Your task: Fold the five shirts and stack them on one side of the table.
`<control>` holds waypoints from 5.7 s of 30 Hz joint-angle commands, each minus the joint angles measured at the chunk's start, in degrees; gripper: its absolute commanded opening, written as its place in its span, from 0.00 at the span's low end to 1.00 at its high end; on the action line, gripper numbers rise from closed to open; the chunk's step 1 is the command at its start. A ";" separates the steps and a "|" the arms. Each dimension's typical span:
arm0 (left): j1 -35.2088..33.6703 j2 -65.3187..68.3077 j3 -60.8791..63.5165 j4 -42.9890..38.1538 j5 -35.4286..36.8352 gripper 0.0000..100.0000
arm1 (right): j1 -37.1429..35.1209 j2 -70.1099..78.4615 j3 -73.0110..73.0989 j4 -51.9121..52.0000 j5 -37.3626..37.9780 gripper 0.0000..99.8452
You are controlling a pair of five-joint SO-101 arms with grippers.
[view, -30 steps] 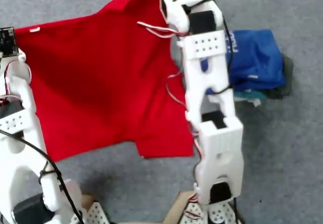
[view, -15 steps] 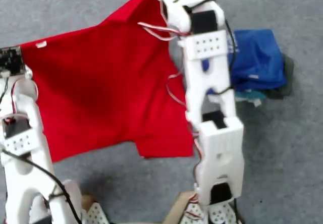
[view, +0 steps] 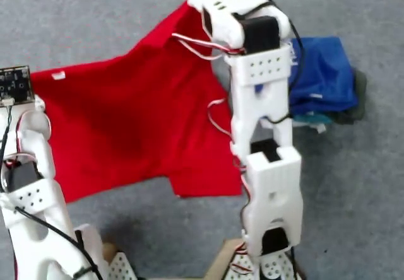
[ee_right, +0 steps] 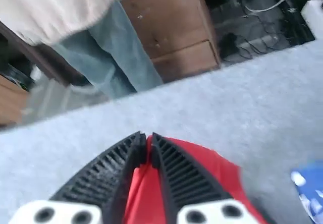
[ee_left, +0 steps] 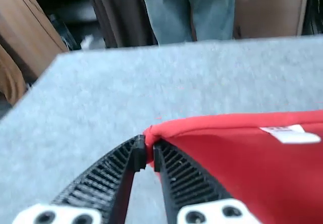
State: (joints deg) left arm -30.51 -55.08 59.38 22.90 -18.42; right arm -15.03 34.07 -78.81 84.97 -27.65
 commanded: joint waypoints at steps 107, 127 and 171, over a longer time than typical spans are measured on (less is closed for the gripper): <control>5.41 39.21 -30.37 27.78 4.92 0.03 | -0.62 -1.10 55.08 -15.21 27.16 0.01; 3.56 47.91 -32.13 26.55 10.20 0.03 | 2.64 24.04 -5.67 16.44 35.16 0.01; 6.90 8.26 7.78 16.44 22.07 0.03 | -18.02 -60.18 136.84 -23.82 83.43 0.20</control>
State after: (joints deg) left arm -23.21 -45.76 67.21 40.22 2.86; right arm -32.35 -26.95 56.66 64.92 56.31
